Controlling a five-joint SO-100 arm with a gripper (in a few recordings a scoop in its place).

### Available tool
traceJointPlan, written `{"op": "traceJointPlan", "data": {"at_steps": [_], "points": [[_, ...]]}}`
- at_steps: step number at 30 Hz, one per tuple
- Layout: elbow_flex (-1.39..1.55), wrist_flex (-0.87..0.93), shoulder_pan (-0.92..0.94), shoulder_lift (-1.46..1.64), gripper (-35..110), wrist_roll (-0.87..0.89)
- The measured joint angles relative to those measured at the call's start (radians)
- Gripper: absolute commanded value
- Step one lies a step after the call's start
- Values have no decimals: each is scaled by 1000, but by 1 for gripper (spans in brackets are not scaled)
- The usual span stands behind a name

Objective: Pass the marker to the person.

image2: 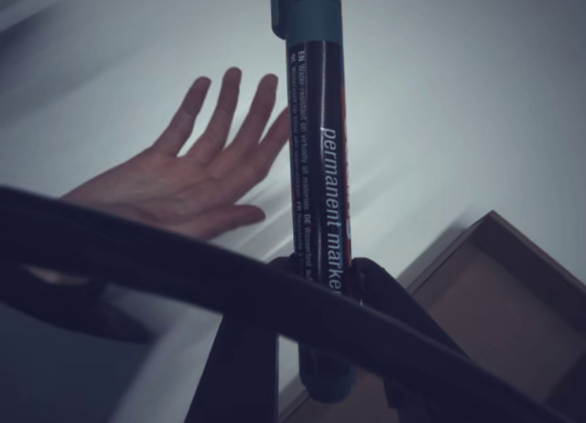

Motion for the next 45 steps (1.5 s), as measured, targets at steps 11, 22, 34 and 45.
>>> {"op": "traceJointPlan", "data": {"at_steps": [11, 22, 34, 45], "points": [[0, 9, -15, -23, -5, 44], [-5, 3, -15, -44, -5, 54], [-166, -124, -14, -235, -5, 103], [-224, -264, -87, -345, -5, 242]]}}
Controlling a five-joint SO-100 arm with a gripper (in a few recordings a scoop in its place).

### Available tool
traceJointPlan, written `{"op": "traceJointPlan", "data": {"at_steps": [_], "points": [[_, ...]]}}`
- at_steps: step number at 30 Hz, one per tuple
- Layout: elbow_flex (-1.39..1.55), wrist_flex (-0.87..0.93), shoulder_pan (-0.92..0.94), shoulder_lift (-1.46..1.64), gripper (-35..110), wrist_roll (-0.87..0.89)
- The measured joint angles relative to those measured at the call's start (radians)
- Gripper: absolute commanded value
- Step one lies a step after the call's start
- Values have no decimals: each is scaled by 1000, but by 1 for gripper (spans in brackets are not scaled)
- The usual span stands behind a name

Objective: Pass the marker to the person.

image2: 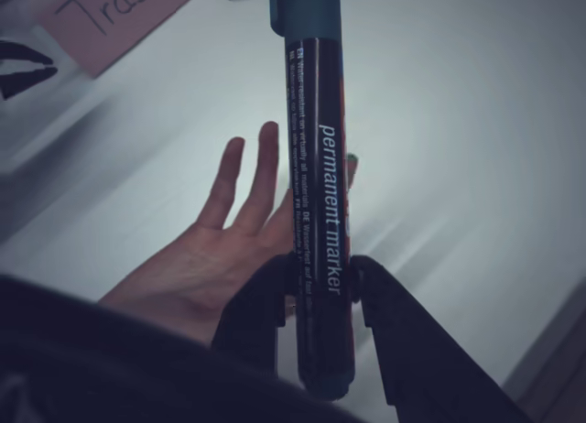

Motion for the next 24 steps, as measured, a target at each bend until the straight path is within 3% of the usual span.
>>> {"op": "traceJointPlan", "data": {"at_steps": [13, 24], "points": [[169, -57, -173, 60, -5, 327], [187, -103, -192, 80, -5, 555]]}}
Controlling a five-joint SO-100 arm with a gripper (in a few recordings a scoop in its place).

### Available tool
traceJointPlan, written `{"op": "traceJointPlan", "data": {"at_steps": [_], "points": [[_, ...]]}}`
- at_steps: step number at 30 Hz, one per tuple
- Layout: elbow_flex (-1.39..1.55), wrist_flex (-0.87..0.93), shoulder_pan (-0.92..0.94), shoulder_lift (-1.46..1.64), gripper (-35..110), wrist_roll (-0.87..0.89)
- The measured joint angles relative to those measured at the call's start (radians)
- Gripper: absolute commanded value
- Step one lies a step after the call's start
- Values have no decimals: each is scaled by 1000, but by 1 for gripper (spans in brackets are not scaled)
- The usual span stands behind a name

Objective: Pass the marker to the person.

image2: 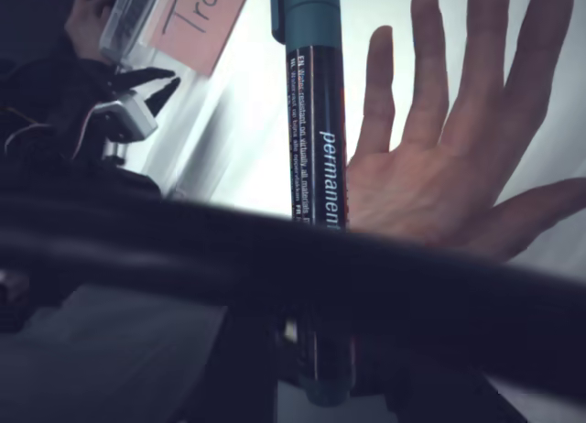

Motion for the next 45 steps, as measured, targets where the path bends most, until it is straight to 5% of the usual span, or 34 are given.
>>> {"op": "traceJointPlan", "data": {"at_steps": [16, 23, 30, 45], "points": [[25, -40, 54, 14, -5, 341], [34, -23, 55, 14, -2, 347], [43, -17, 55, 29, 28, 341], [52, -44, 55, 57, 33, 353]]}}
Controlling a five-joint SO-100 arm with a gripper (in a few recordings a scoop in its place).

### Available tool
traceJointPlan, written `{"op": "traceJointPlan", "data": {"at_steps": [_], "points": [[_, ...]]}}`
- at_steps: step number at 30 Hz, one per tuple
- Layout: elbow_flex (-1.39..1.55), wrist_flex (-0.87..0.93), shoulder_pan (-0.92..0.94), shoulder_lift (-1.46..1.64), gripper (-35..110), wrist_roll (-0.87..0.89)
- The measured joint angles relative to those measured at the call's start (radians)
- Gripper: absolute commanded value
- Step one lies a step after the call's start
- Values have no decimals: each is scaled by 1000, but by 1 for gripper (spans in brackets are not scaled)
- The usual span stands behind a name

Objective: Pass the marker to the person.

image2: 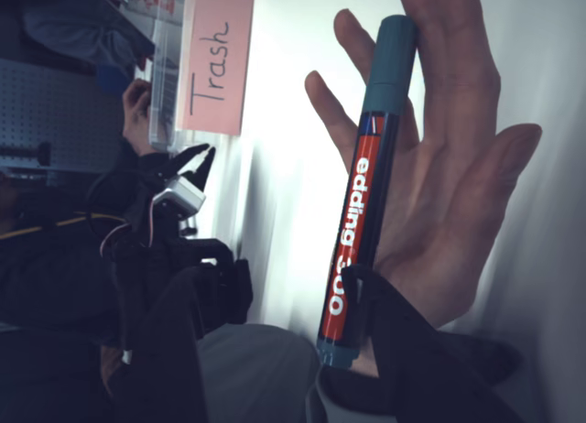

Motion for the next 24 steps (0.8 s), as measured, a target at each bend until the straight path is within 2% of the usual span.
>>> {"op": "traceJointPlan", "data": {"at_steps": [8, 9, 15, 19, 24], "points": [[18, 0, 0, 48, 33, -46], [25, 0, 0, 61, 31, -55], [121, -26, -9, 190, -3, -238], [204, -80, -18, 322, -5, -379], [206, -81, -18, 410, -5, -468]]}}
